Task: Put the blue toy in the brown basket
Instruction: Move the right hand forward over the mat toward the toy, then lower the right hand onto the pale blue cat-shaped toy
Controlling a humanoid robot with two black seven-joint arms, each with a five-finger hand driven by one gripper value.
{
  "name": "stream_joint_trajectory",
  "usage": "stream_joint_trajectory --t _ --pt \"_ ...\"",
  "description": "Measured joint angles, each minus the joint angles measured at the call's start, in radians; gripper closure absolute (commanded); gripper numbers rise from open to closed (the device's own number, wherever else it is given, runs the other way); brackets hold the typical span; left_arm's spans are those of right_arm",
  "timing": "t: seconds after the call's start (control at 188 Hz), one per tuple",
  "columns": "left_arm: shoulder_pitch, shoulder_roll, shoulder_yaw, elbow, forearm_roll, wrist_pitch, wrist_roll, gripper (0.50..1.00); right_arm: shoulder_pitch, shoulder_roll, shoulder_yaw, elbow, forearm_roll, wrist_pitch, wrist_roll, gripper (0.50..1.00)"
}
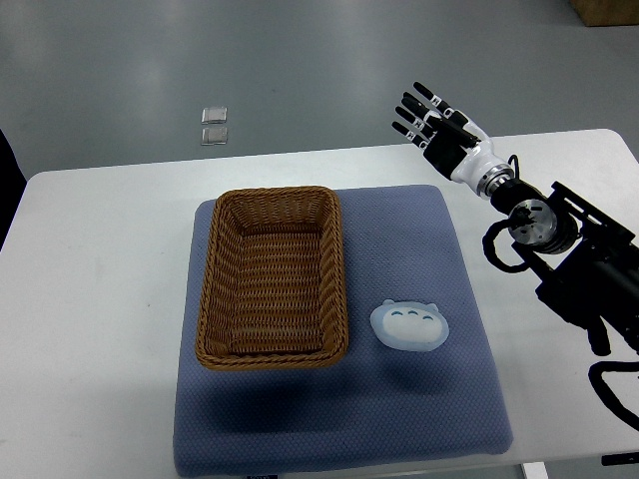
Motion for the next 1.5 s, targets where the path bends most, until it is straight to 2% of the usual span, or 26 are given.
stream_joint_trajectory --t 0.382,0.478,0.632,0.839,0.951,1.099,1.232,1.498 --pt "0.0 0.0 0.0 0.001 0.0 0.0 0.0 0.5 0.028 -0.013 -0.022 0.01 -0.059 0.016 -0.004 0.589" --pt "0.0 0.0 0.0 0.001 0.0 0.0 0.0 0.5 0.068 -0.064 -0.078 0.02 -0.127 0.026 -0.024 0.589" --pt "-0.001 0.0 0.002 0.0 0.0 0.0 0.0 0.5 0.182 -0.185 -0.262 0.07 -0.242 0.031 -0.097 0.589" --pt "-0.008 0.0 0.002 -0.001 0.0 0.0 0.0 0.5 0.446 -0.365 -0.655 0.207 -0.418 0.101 -0.149 0.589" --pt "-0.012 0.0 0.004 -0.002 0.001 0.0 0.0 0.5 0.593 -0.418 -0.846 0.299 -0.491 0.16 -0.195 0.589" --pt "-0.019 0.0 0.006 -0.002 0.003 -0.001 0.0 0.5 0.762 -0.436 -1.053 0.427 -0.543 0.223 -0.247 0.589" --pt "-0.021 0.0 0.006 0.0 0.003 -0.002 -0.001 0.5 0.881 -0.437 -1.198 0.56 -0.548 0.251 -0.266 0.589" --pt "-0.022 0.0 0.005 0.001 0.001 -0.002 0.0 0.5 0.984 -0.484 -1.334 0.802 -0.502 0.26 -0.27 0.589"
